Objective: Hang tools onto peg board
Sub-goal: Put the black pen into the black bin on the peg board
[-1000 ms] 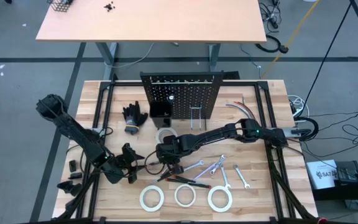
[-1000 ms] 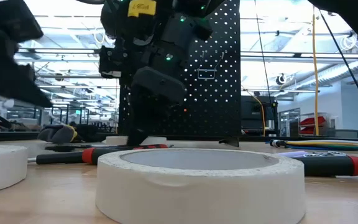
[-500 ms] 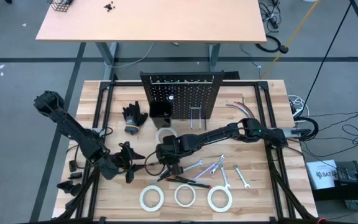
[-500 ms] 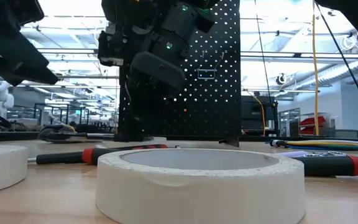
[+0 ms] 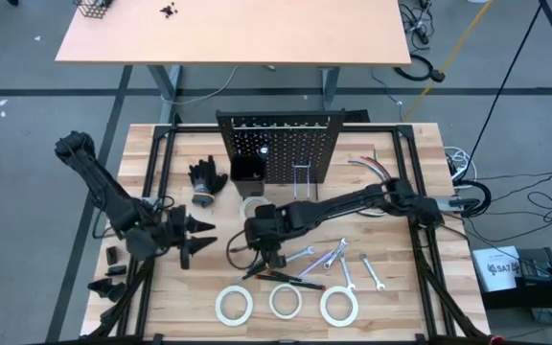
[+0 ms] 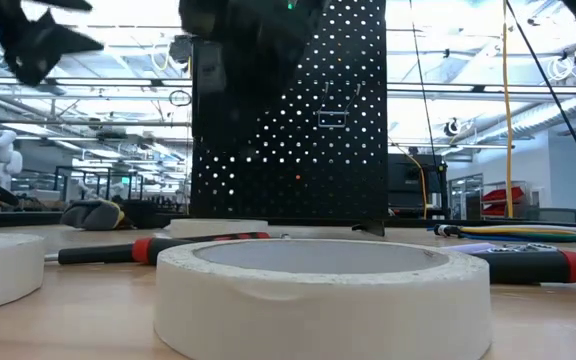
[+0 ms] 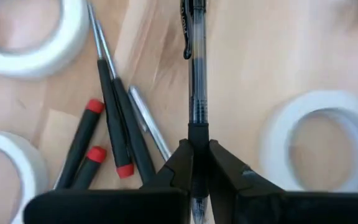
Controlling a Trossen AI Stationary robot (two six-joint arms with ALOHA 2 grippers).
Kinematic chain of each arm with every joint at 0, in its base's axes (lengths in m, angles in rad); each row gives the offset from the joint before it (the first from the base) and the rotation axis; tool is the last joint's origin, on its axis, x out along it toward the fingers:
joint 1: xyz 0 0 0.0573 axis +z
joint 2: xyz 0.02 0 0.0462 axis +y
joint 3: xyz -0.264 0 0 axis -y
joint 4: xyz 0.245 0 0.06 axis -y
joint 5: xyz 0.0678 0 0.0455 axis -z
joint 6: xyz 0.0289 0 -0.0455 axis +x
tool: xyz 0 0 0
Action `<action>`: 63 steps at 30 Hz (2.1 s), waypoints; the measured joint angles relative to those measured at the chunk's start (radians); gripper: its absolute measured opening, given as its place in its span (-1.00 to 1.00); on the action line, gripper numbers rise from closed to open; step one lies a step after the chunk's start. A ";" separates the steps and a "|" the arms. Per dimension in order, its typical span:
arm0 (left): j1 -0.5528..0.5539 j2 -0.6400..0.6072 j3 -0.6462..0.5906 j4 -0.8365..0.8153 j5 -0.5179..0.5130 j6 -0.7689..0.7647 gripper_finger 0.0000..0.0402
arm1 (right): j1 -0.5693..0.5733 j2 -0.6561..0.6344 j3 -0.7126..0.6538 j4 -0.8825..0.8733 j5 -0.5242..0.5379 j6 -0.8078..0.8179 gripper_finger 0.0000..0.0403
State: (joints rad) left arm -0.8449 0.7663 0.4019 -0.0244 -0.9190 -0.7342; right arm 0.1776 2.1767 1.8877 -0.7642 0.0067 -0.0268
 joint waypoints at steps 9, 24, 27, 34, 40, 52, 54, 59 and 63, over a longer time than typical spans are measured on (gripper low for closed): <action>0.001 -0.076 0.000 0.403 -0.007 0.287 -0.02 | -0.001 -0.164 0.001 -0.009 -0.003 0.012 -0.92; 0.001 -0.072 0.000 0.619 0.237 0.751 -0.02 | 0.013 -0.324 -0.063 0.035 -0.011 0.010 -0.92; 0.001 -0.069 0.000 0.595 0.237 0.751 -0.02 | 0.002 -0.399 -0.212 0.177 -0.031 0.044 -0.92; 0.057 -0.013 0.000 0.602 0.229 0.743 -0.02 | -0.008 -0.575 -0.625 0.935 -0.085 0.180 -0.92; 0.151 0.076 0.000 0.746 0.325 0.800 -0.02 | -0.008 -0.583 -0.775 1.271 -0.085 0.259 -0.92; 0.270 0.254 0.026 0.988 0.403 0.915 -0.02 | 0.001 -0.578 -0.785 1.310 -0.083 0.276 -0.99; 0.276 0.285 0.046 0.987 0.431 0.920 -0.02 | 0.001 -0.578 -0.785 1.308 -0.083 0.267 -0.99; 0.273 0.294 0.060 0.928 0.407 0.903 -0.02 | 0.001 -0.578 -0.785 1.280 -0.084 0.273 -0.99; 0.237 0.205 0.060 0.696 0.380 0.749 -0.02 | 0.008 -0.578 -0.785 1.146 -0.070 0.316 -0.99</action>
State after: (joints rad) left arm -0.6077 0.9709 0.4614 0.6713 -0.5391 0.0151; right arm 0.1858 1.5990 1.1030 0.3821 -0.0630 0.2896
